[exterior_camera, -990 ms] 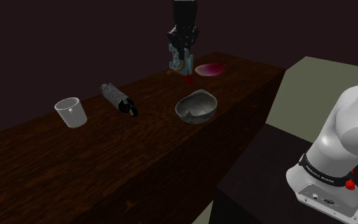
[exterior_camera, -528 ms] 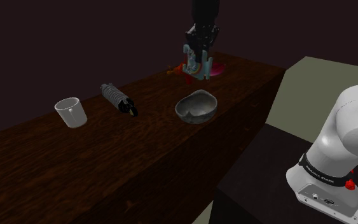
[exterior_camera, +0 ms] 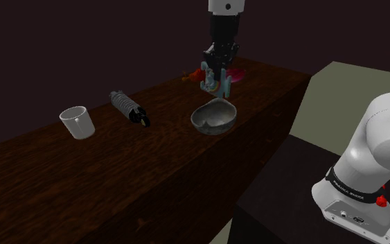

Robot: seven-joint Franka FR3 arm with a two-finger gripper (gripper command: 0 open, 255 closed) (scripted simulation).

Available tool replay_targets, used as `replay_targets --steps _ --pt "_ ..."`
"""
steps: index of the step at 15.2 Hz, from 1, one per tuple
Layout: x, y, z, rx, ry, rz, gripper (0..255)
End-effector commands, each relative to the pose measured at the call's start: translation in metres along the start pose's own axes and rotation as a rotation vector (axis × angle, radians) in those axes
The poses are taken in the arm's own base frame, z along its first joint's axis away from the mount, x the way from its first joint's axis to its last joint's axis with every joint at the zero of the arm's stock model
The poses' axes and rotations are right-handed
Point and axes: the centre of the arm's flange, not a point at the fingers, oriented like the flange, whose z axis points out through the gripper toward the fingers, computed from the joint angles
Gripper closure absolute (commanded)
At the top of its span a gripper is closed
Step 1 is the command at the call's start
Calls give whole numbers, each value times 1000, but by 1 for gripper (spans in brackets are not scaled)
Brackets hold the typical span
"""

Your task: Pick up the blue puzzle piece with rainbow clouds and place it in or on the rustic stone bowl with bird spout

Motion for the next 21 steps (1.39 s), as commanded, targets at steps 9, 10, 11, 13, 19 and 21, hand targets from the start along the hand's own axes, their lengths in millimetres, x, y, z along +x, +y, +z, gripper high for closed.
replay_targets --steps 9,10,11,13,19,21 --pt "-1 2 57 0 1 0 255" --pt "-1 2 57 0 1 0 255" --pt "-1 2 57 0 1 0 255" --pt "-1 2 57 0 1 0 255" --pt "-1 2 57 0 1 0 0" --pt "-1 2 57 0 1 0 0"
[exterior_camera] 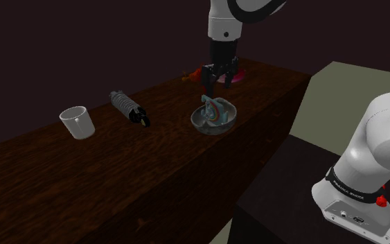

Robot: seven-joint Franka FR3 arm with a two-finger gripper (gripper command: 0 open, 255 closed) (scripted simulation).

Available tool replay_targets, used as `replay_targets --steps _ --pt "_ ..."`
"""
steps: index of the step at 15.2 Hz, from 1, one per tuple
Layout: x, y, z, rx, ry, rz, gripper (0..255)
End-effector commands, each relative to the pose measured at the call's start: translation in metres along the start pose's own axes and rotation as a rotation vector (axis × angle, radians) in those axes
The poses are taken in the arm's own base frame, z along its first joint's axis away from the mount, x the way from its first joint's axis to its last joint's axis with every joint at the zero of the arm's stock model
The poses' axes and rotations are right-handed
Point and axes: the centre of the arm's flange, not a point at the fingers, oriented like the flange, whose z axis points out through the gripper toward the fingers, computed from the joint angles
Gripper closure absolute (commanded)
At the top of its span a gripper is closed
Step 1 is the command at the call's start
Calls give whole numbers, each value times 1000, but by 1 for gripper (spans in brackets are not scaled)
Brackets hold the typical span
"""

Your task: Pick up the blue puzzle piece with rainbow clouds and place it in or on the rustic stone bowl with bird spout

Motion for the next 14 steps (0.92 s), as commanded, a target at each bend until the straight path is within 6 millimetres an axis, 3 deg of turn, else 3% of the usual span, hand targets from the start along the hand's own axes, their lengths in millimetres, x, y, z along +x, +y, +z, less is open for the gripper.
replay_targets --steps 1,2,6,14 --pt "0 0 0 0 0 0 0" --pt "0 0 0 0 0 0 0" --pt "0 0 -50 0 0 0 0" --pt "0 0 -50 0 0 0 0"
